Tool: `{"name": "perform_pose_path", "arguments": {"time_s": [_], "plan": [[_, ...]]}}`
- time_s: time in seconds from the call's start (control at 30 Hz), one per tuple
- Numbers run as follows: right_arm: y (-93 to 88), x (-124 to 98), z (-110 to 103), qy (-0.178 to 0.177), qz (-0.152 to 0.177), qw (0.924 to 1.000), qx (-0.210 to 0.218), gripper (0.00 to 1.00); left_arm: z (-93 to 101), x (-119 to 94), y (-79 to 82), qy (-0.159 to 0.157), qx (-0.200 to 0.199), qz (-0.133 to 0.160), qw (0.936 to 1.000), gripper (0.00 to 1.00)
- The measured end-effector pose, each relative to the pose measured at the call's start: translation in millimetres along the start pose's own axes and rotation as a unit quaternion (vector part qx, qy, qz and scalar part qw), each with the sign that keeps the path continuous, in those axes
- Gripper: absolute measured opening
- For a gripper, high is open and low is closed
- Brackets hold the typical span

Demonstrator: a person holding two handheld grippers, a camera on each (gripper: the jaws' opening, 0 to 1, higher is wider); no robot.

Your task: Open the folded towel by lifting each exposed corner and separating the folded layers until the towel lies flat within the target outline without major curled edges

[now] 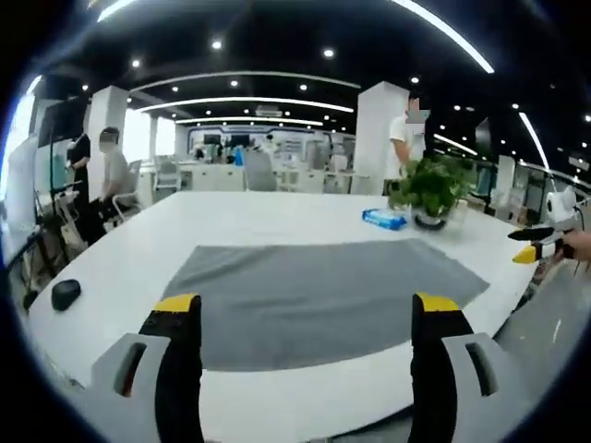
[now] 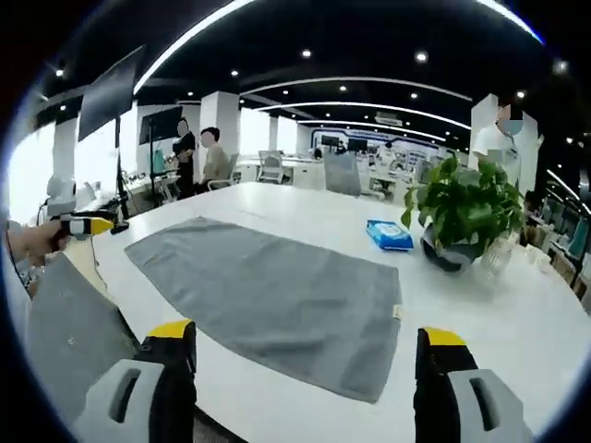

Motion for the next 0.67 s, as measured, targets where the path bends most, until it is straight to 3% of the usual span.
{"name": "perform_pose_path", "arguments": {"time_s": [0.23, 0.53, 0.67], "plan": [[23.8, -23.2, -16.7, -0.012, 0.082, 0.9965, -0.010, 1.00, 19.0, -25.3, 6.5, 0.001, -0.019, 0.029, 0.9994, 0.99], [20.4, -27.9, -25.8, -0.015, 0.073, 0.9971, -0.010, 1.00, 22.3, -36.3, 12.4, 0.008, -0.042, 0.048, 0.9979, 0.99], [16.8, -29.3, -27.1, -0.015, 0.070, 0.9974, -0.005, 1.00, 21.6, -39.1, 7.5, 0.014, -0.020, 0.030, 0.9992, 0.99]]}}
Point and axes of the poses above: the point that each gripper's makers call its tool centre point, and the gripper's own axes: x roughly forward along the fingers, z roughly to its right, y roughly out of its top, the point moved 8 cm from there along -x, roughly backward along the fingers, and after that the axes turned 7 degrees about z, right-handed, at the moved point
